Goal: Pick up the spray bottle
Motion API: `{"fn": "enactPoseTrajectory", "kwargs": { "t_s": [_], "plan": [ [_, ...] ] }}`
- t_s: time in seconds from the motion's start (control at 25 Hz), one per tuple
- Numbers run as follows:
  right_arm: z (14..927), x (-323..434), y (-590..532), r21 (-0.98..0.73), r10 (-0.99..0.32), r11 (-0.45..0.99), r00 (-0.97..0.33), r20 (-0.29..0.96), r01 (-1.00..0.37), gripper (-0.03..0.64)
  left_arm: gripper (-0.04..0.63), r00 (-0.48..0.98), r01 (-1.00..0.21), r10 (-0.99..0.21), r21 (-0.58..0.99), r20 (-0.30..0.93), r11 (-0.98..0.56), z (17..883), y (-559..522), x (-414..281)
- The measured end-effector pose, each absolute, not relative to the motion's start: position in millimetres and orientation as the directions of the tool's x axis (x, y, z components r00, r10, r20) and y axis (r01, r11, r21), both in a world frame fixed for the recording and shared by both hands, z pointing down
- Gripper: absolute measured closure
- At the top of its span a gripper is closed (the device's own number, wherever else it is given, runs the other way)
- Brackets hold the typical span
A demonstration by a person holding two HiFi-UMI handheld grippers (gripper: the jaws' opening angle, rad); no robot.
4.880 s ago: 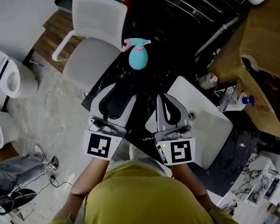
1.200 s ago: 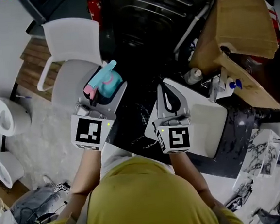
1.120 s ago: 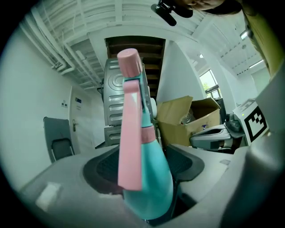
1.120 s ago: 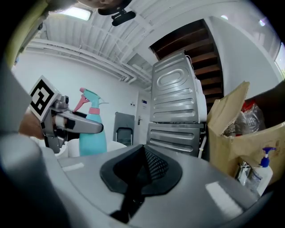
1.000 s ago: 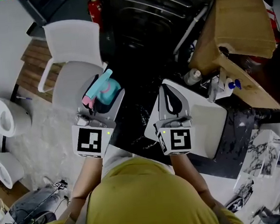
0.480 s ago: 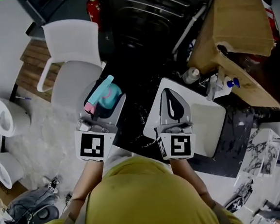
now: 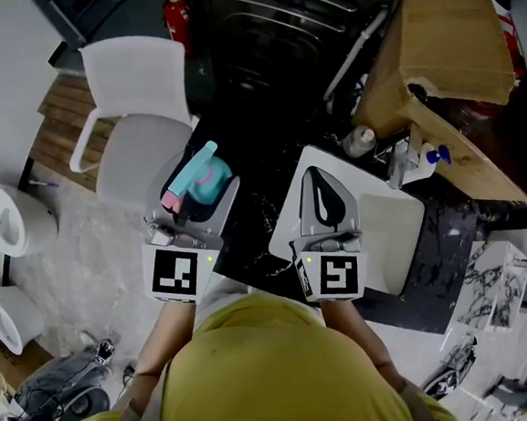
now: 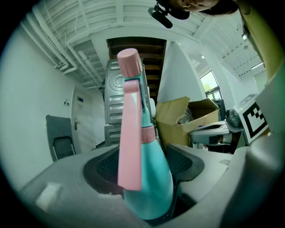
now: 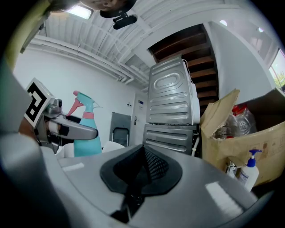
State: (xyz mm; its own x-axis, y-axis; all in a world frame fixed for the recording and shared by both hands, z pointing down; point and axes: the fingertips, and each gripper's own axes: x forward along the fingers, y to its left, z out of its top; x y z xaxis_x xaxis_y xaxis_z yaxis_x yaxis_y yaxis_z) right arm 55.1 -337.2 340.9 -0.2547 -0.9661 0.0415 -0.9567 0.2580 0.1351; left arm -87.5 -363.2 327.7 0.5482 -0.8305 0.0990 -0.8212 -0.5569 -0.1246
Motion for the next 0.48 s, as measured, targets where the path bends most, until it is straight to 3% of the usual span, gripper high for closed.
{"fn": "enactPoseTrajectory", "kwargs": {
  "t_s": [0.48],
  "plan": [
    [341.8,57.8,-339.4,0.116,-0.967,0.253,-0.249,0.048,-0.961,0.617,0.282,0.564,-0.809,-0.818,-0.127,0.109,-0.574,329.9,-365.9,-80.8]
  ]
}}
